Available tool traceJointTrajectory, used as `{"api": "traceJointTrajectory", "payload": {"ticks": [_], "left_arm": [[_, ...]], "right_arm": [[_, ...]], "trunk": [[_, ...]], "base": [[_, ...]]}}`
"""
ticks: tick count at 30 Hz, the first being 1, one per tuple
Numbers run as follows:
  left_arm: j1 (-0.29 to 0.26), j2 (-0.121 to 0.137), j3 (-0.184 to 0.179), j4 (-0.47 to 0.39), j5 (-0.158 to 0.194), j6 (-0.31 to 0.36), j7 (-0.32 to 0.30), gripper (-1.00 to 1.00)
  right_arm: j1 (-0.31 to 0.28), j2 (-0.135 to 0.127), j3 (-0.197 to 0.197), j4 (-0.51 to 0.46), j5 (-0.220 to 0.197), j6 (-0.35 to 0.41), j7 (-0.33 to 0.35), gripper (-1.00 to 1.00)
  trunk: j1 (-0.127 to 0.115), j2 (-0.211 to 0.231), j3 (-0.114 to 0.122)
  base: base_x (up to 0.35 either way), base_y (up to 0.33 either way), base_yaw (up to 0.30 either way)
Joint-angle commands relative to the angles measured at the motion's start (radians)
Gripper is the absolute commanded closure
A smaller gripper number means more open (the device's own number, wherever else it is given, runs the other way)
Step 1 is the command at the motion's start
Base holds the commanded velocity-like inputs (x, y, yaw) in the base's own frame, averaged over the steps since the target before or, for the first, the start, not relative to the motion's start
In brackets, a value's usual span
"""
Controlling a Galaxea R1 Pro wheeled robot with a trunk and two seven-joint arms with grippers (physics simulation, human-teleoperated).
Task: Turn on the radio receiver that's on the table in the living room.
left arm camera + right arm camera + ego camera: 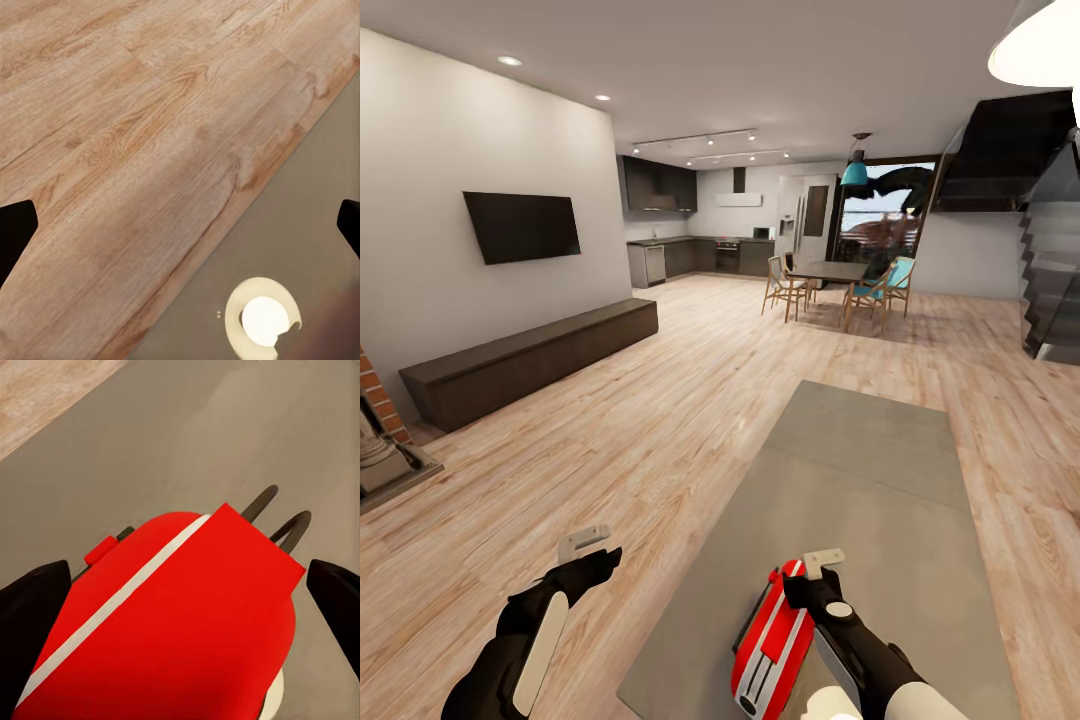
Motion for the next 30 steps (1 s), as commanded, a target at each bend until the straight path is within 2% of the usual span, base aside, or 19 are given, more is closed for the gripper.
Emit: {"api": "traceJointTrajectory", "payload": {"ticks": [1, 30], "left_arm": [[0.000, 0.000, 0.000, 0.000, 0.000, 0.000, 0.000, -1.00], [0.000, 0.000, 0.000, 0.000, 0.000, 0.000, 0.000, -1.00]], "right_arm": [[0.000, 0.000, 0.001, 0.001, -0.003, 0.000, 0.000, 1.00], [0.000, -0.002, -0.001, 0.000, -0.001, 0.000, 0.001, 1.00]], "trunk": [[0.000, 0.000, 0.000], [0.000, 0.000, 0.000]], "base": [[0.000, 0.000, 0.000], [0.000, 0.000, 0.000]]}}
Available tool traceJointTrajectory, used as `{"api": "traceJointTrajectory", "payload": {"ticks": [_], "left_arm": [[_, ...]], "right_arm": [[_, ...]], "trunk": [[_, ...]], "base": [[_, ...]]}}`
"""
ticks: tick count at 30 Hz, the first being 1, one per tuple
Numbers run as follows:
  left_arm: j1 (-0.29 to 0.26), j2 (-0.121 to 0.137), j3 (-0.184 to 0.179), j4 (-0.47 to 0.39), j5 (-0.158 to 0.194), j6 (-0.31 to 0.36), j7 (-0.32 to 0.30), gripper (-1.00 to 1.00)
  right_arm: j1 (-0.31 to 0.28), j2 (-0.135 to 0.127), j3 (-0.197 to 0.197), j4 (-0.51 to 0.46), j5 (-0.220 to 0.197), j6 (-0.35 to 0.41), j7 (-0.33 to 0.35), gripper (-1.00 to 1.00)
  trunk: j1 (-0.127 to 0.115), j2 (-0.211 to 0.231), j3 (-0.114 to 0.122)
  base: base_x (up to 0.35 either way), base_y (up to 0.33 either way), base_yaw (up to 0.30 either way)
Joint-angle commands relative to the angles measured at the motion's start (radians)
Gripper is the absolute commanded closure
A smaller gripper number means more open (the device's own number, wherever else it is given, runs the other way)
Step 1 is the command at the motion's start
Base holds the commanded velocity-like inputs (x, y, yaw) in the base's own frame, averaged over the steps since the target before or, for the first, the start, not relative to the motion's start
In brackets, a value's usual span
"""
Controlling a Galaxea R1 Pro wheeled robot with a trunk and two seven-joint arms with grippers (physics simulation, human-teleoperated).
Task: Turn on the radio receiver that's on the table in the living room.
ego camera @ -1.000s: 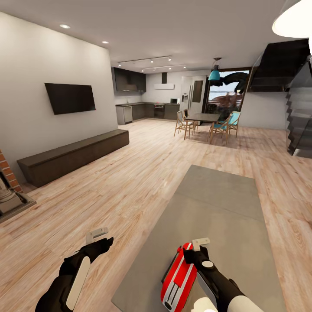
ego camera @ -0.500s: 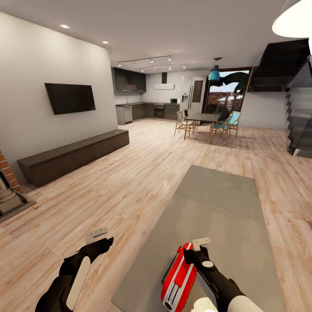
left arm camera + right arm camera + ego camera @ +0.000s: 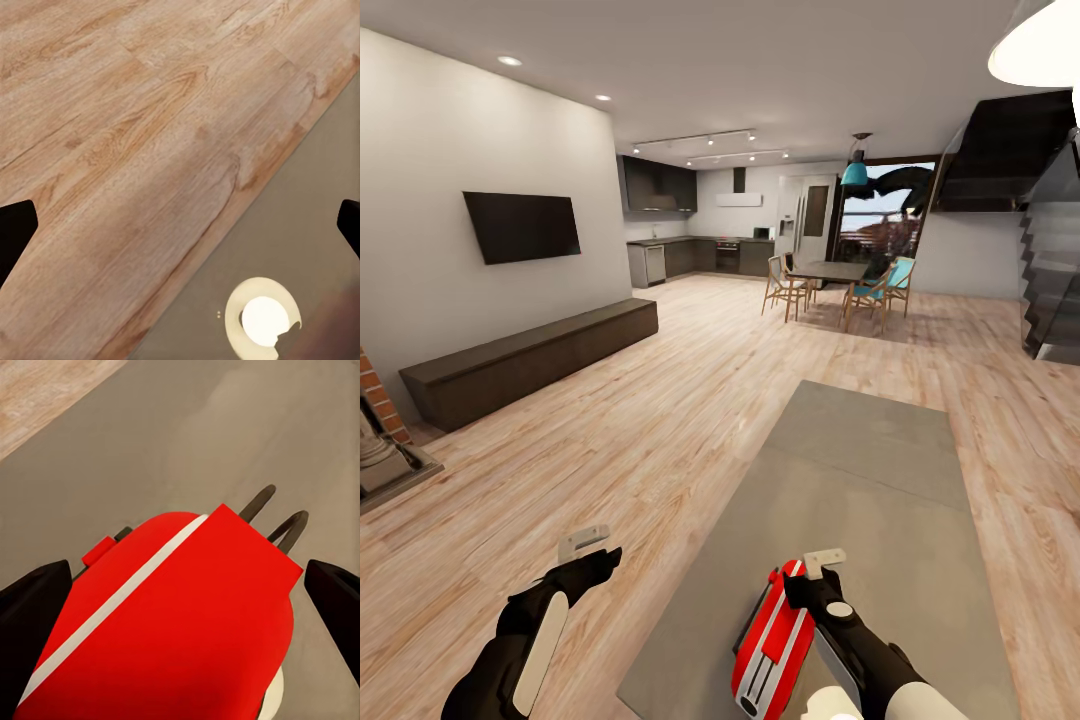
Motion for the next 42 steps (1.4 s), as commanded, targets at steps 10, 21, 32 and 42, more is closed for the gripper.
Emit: {"api": "traceJointTrajectory", "payload": {"ticks": [10, 21, 32, 42], "left_arm": [[0.000, 0.000, 0.000, -0.001, 0.002, 0.000, 0.000, -1.00], [0.000, 0.000, 0.000, -0.001, 0.001, 0.000, 0.000, -1.00], [0.000, 0.001, 0.000, 0.000, 0.000, 0.000, 0.000, -1.00], [0.000, 0.002, 0.000, -0.001, 0.001, 0.000, 0.001, -1.00]], "right_arm": [[0.000, 0.000, 0.000, -0.001, -0.001, -0.001, 0.000, 1.00], [0.000, -0.001, -0.001, -0.028, -0.001, -0.005, -0.001, 1.00], [0.000, -0.005, -0.006, -0.135, -0.008, 0.007, -0.005, 1.00], [0.000, -0.011, -0.101, -0.248, -0.010, 0.193, -0.006, 1.00]], "trunk": [[0.000, 0.000, 0.000], [0.000, 0.000, 0.000], [0.000, 0.000, 0.000], [0.000, 0.000, 0.000]], "base": [[0.000, 0.000, 0.000], [0.000, 0.000, 0.000], [0.000, 0.000, 0.000], [0.000, 0.000, 0.000]]}}
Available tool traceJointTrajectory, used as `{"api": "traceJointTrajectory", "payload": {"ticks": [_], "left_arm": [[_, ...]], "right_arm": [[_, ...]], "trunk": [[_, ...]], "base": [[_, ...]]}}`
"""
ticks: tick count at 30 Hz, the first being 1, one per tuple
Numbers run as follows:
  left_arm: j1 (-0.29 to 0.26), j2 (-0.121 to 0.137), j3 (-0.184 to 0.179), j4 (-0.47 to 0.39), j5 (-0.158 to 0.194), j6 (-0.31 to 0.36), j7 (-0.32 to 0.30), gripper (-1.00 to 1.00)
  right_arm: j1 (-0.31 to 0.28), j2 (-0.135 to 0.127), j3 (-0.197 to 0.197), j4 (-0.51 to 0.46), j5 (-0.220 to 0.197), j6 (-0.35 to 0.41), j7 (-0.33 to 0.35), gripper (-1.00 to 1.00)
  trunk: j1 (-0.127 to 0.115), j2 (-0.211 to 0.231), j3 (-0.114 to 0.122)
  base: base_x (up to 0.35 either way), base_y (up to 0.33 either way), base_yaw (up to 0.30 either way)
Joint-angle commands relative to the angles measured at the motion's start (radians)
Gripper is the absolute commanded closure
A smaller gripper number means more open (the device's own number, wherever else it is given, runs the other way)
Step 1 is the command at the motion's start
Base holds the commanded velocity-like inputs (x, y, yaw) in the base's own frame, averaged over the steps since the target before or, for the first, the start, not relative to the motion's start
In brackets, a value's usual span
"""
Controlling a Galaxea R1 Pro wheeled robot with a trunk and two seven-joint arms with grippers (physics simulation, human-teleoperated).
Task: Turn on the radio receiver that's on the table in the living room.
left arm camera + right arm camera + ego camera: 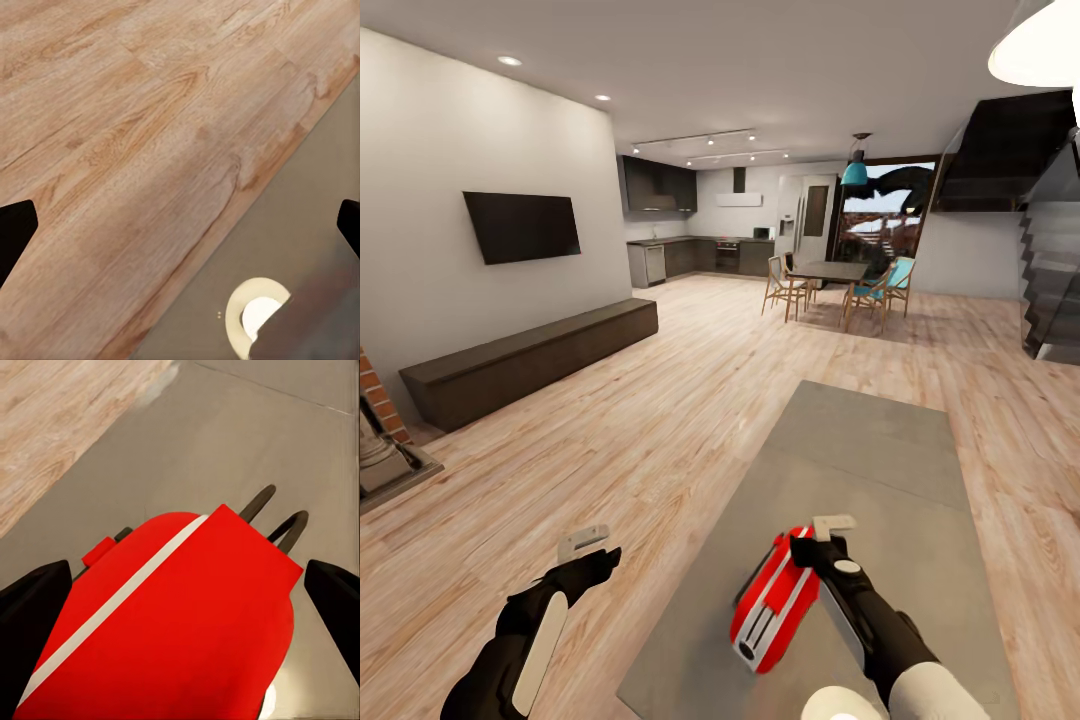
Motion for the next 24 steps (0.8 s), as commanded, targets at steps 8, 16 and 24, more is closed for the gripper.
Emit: {"api": "traceJointTrajectory", "payload": {"ticks": [8, 16, 24], "left_arm": [[0.000, -0.001, 0.000, 0.001, -0.001, -0.001, -0.001, -1.00], [0.000, 0.000, 0.000, 0.001, -0.001, -0.001, -0.001, -1.00], [0.000, 0.000, 0.000, 0.001, -0.003, -0.001, -0.001, -1.00]], "right_arm": [[0.000, 0.000, -0.018, -0.003, -0.001, 0.005, 0.000, 1.00], [0.000, 0.000, -0.019, -0.003, -0.001, 0.005, 0.000, 1.00], [0.000, 0.000, -0.019, -0.002, -0.001, 0.004, 0.000, 1.00]], "trunk": [[0.000, 0.000, 0.000], [0.000, 0.000, 0.000], [0.000, 0.000, 0.000]], "base": [[-0.083, 0.049, 0.000], [-0.248, 0.205, 0.000], [-0.254, 0.232, 0.000]]}}
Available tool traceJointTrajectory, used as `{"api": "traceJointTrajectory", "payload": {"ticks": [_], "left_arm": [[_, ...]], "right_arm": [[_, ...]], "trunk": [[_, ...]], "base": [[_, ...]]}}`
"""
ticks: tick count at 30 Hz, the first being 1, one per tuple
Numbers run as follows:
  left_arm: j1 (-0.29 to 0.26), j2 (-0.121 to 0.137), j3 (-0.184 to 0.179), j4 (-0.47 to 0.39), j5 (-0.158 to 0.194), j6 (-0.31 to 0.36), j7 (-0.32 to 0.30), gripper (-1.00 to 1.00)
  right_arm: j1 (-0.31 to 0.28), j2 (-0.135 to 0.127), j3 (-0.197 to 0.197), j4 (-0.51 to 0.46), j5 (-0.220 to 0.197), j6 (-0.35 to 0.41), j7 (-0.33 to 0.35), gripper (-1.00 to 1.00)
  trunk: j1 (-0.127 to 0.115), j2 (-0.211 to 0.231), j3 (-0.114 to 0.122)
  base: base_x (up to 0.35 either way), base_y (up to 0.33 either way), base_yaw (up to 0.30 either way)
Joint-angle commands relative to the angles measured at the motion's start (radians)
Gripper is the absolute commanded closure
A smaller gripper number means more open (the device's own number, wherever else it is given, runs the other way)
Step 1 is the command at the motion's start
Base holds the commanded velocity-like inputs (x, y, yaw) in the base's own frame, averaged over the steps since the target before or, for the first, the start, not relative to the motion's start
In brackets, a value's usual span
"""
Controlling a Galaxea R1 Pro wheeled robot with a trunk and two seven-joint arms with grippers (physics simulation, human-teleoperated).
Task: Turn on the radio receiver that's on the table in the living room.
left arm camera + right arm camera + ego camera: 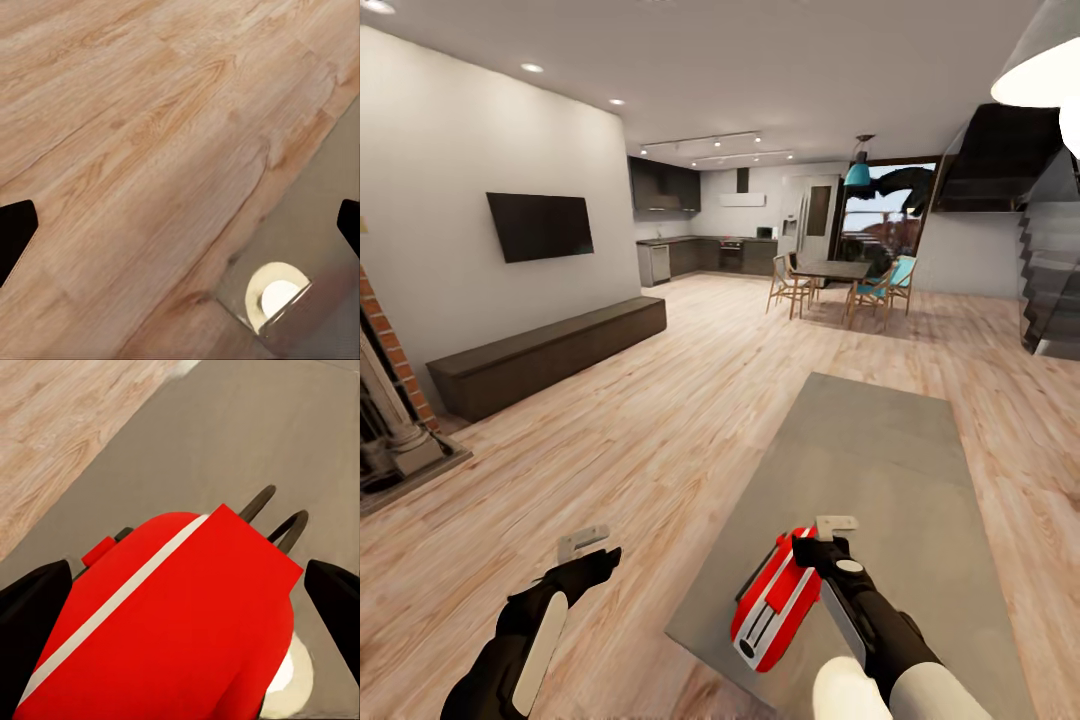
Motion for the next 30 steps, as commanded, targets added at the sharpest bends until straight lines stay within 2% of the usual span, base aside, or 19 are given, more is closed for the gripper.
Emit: {"api": "traceJointTrajectory", "payload": {"ticks": [1, 13, 22, 24, 27, 28, 30], "left_arm": [[0.000, 0.000, 0.000, 0.000, 0.000, 0.000, 0.000, -1.00], [0.000, 0.000, 0.001, 0.000, 0.005, -0.001, -0.002, -1.00], [0.000, -0.004, 0.002, 0.000, -0.002, -0.040, 0.000, -1.00], [0.000, -0.004, 0.002, 0.000, -0.003, -0.041, 0.000, -1.00], [0.000, -0.004, 0.002, 0.000, -0.004, -0.042, 0.000, -1.00], [0.000, -0.004, 0.002, 0.000, -0.004, -0.042, 0.000, -1.00], [0.000, -0.005, 0.002, 0.000, -0.004, -0.042, 0.000, -1.00]], "right_arm": [[0.000, 0.000, 0.000, 0.000, 0.001, 0.000, 0.000, 1.00], [0.000, 0.000, 0.000, 0.000, 0.001, -0.001, 0.000, 1.00], [0.000, -0.001, -0.002, 0.000, 0.002, -0.007, 0.000, 1.00], [0.000, -0.003, -0.003, 0.000, 0.001, -0.008, 0.001, 1.00], [0.000, -0.019, -0.005, 0.000, -0.001, -0.010, 0.002, 1.00], [0.000, -0.024, -0.007, 0.000, -0.002, -0.010, 0.003, 1.00], [0.000, -0.029, -0.049, -0.001, -0.004, -0.011, 0.003, 1.00]], "trunk": [[0.000, 0.000, 0.000], [0.000, 0.000, 0.000], [0.000, 0.000, 0.000], [0.000, 0.000, 0.000], [0.000, 0.000, 0.000], [0.000, 0.000, 0.000], [0.000, 0.000, 0.000]], "base": [[-0.215, 0.259, 0.000], [-0.056, 0.309, 0.000], [0.069, 0.325, 0.000], [0.169, 0.312, 0.000], [0.205, 0.289, 0.000], [0.225, 0.276, 0.000], [0.234, 0.269, 0.000]]}}
